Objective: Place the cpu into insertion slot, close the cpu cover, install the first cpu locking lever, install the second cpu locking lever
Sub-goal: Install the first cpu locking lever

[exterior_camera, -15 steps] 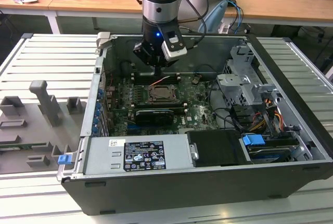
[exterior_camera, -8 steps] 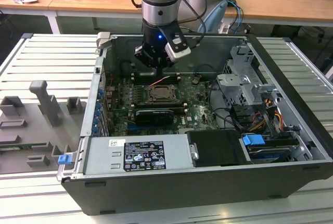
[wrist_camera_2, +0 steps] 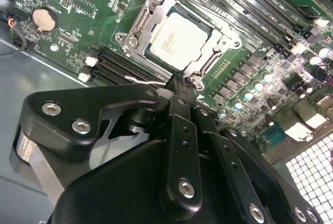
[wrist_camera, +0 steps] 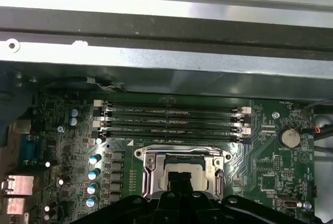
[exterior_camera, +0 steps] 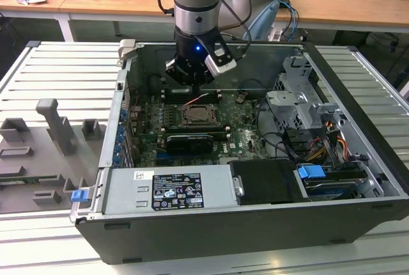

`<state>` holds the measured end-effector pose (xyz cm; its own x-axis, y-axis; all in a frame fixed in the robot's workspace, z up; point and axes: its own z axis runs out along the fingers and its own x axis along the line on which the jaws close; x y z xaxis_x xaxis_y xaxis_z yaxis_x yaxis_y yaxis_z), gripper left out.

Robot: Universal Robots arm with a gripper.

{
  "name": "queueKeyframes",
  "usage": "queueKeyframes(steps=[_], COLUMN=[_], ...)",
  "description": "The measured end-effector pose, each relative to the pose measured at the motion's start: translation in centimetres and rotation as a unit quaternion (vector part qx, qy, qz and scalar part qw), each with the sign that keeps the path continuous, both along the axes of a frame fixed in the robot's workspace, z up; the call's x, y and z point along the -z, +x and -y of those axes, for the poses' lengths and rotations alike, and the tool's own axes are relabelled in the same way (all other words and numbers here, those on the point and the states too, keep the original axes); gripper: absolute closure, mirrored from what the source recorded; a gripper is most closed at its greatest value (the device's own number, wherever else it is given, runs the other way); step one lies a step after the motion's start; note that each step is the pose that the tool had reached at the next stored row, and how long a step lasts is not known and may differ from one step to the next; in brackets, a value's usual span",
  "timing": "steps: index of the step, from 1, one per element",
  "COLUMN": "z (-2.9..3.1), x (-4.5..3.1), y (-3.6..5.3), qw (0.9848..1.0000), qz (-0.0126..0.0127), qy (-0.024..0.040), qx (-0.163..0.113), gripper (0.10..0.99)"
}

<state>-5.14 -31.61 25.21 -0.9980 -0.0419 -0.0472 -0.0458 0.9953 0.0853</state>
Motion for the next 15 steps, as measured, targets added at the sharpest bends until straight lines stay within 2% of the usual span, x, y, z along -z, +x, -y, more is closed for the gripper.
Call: queueKeyframes(steps=[5, 10, 15], z=[-0.17, -0.28, -0.78], x=[0.35, 0.67, 1.16], y=[0.01, 0.01, 0.36], qw=[1.0000, 0.9997, 0.9997], qz=[0.0000, 0.0000, 0.0001], qy=[0.0000, -0.0001, 0.0019], qx=[-0.003, -0.023, -0.024], gripper=[0.980, 0.980, 0.980])
